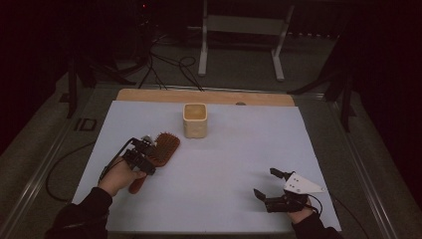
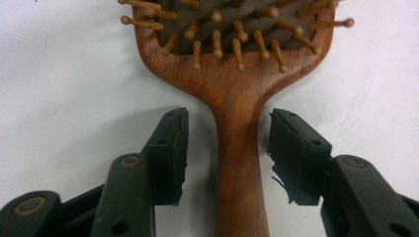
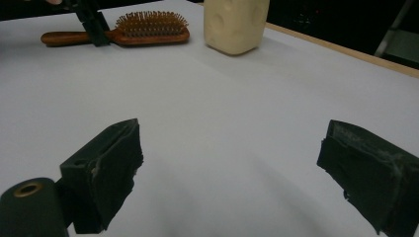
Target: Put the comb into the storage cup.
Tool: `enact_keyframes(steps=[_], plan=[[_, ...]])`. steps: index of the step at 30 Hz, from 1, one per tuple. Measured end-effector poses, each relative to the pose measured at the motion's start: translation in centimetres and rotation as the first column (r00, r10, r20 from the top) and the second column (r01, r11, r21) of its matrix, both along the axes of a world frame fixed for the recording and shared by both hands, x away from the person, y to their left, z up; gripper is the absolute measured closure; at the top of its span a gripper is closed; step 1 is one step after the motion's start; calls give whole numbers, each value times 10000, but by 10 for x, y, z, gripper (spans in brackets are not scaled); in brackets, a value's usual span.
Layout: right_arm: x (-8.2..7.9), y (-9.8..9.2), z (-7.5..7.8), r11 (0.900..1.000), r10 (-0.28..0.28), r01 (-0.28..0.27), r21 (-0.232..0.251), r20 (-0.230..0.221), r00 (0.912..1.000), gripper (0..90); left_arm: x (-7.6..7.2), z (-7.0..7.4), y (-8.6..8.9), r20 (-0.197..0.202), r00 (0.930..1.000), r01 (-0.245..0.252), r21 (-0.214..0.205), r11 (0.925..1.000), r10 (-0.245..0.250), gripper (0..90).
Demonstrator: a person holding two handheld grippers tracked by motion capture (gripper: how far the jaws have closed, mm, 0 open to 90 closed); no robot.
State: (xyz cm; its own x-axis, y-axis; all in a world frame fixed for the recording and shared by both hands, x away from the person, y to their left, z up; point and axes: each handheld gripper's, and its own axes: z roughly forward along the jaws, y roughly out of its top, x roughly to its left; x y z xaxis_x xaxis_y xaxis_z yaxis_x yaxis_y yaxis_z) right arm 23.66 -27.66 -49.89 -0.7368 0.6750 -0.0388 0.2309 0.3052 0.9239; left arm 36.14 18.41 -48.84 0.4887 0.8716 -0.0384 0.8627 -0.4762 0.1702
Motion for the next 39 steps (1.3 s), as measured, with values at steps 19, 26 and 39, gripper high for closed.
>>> enact_keyframes(steps=[19, 26, 39], plan=[[-1, 1, 1, 10000, 45, -45, -11, 62, 10000, 84, -5, -3, 4, 517, 9985, -173, -364, 9992, 192, 730], [0, 0, 0, 10000, 18, -18, 17, -24, 10000, 84, -19, -6, 12, 1425, 9874, -546, -1035, 9931, 691, 734], [0, -1, 0, 10000, -22, 22, 26, 7, 10000, 84, -36, 5, 23, 2779, 9557, -503, -1702, 9841, 969, 735]])
